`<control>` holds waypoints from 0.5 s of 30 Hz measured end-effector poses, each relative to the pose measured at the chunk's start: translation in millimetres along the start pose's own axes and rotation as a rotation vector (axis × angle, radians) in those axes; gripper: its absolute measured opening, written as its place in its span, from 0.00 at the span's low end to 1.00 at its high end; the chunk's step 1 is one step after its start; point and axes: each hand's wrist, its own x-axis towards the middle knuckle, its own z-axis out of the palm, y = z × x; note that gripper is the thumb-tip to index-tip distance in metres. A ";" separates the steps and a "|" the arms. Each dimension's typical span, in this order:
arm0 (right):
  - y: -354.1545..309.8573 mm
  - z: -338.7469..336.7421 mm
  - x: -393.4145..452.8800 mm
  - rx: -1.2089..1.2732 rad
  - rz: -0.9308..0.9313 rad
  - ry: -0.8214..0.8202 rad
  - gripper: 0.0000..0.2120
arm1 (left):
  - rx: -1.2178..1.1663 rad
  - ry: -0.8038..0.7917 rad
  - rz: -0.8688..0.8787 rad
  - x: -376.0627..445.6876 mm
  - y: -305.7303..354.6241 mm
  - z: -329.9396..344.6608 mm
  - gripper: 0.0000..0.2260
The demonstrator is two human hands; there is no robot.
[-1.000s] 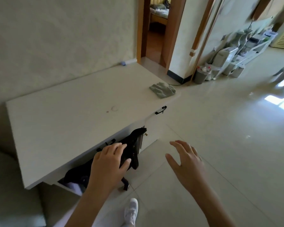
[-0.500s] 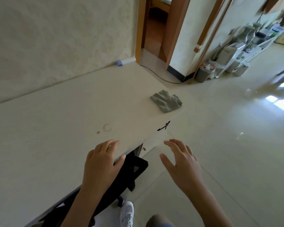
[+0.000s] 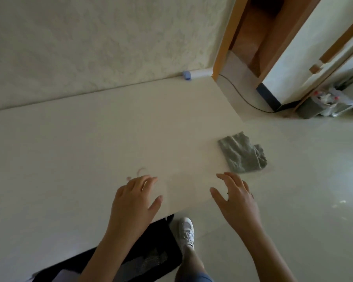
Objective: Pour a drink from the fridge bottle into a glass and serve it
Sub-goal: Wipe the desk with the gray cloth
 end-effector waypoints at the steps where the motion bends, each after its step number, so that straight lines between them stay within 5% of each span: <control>1: 5.7 0.0 15.2 -0.011 -0.013 -0.023 0.21 | 0.004 0.002 -0.012 11.1 8.3 2.4 0.23; 15: 92.1 36.0 149.5 -0.201 0.119 -0.457 0.23 | 0.056 -0.006 -0.170 95.8 67.7 41.8 0.19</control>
